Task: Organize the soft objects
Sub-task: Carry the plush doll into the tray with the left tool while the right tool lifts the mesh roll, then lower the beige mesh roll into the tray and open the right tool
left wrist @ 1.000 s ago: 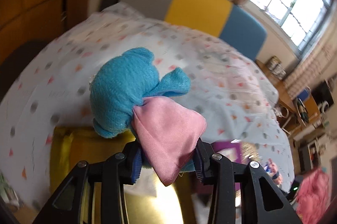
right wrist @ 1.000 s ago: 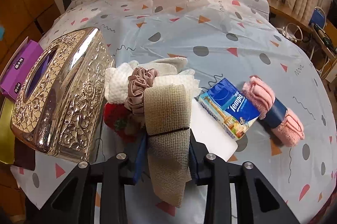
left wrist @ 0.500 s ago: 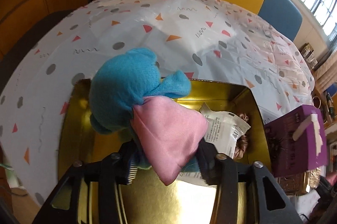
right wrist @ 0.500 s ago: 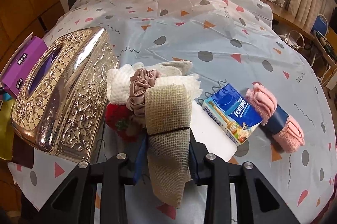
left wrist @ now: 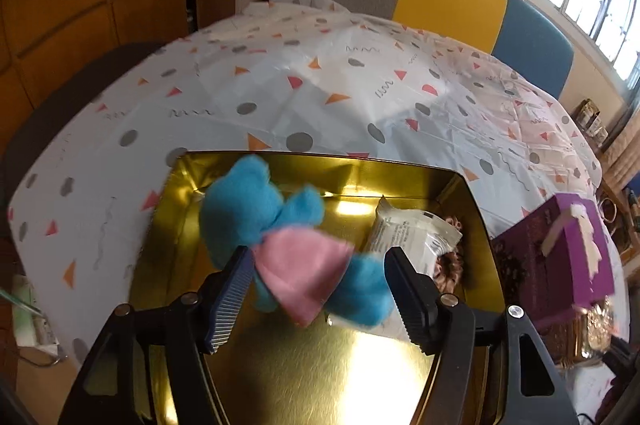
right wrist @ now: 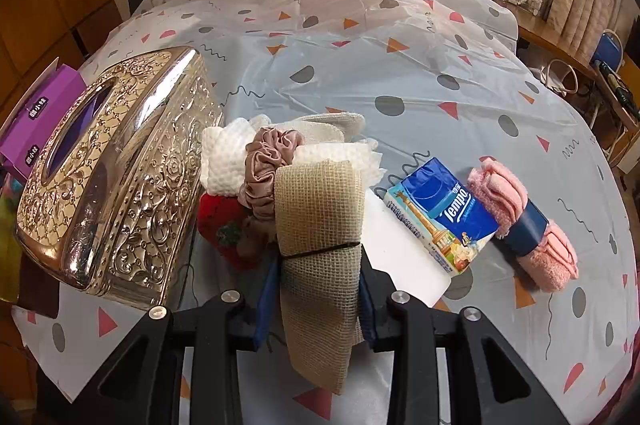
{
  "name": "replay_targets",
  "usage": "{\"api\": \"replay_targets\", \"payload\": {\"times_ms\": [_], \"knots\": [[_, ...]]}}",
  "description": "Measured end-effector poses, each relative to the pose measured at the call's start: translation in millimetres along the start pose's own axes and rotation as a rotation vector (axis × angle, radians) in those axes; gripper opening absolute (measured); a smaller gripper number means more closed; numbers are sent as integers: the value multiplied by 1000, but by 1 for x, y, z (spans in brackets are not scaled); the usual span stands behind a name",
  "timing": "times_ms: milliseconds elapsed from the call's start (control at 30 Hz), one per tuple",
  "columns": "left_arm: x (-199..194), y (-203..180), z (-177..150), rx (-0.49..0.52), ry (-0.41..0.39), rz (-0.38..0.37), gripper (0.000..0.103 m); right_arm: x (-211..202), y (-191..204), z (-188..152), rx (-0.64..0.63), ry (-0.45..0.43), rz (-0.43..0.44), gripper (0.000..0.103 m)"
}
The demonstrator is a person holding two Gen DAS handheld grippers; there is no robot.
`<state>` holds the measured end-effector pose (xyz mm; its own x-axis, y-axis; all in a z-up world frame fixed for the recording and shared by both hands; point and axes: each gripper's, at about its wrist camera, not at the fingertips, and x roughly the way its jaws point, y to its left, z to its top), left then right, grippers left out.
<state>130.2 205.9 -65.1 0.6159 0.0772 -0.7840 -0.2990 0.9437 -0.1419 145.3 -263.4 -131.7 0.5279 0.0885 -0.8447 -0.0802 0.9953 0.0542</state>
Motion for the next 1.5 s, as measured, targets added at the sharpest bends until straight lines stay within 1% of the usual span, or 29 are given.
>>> {"api": "replay_targets", "payload": {"times_ms": [167,367,467,600,667,767,833,900,967,1067,1200,1267,1333,1400,1500], "knots": [[-29,0,-14,-4,-64,6,74,-1,1,0,-2,-3,-3,34],[-56,-7,-32,12,-119,18,79,-3,2,0,-5,-7,-8,34],[-67,-11,-41,22,-133,7,81,-8,0,2,15,-27,2,34],[-78,-16,-48,42,-149,-9,82,-20,-5,6,64,-78,33,34],[-83,-20,-51,63,-158,-12,86,-23,-10,9,97,-91,42,34],[-91,-23,-55,85,-174,-16,88,-23,-22,17,179,-94,53,34],[-94,-24,-55,90,-181,-20,88,-23,-25,28,219,-95,53,34],[-98,-24,-56,94,-187,-29,88,-24,-19,43,219,-104,48,34],[-101,-24,-57,100,-194,-29,89,-28,-8,58,200,-120,54,34],[-103,-22,-58,100,-193,-34,89,-42,23,85,143,-165,78,34],[-102,-17,-59,93,-189,-32,90,-67,79,115,36,-237,140,34],[-102,-13,-60,82,-186,-34,90,-82,112,123,-26,-265,195,34],[-100,-7,-60,67,-181,-33,90,-95,145,124,-92,-279,261,34],[-99,-2,-60,52,-181,-31,90,-103,179,118,-162,-275,322,34],[-98,7,-60,35,-181,-20,90,-102,229,98,-266,-225,398,34]]}}
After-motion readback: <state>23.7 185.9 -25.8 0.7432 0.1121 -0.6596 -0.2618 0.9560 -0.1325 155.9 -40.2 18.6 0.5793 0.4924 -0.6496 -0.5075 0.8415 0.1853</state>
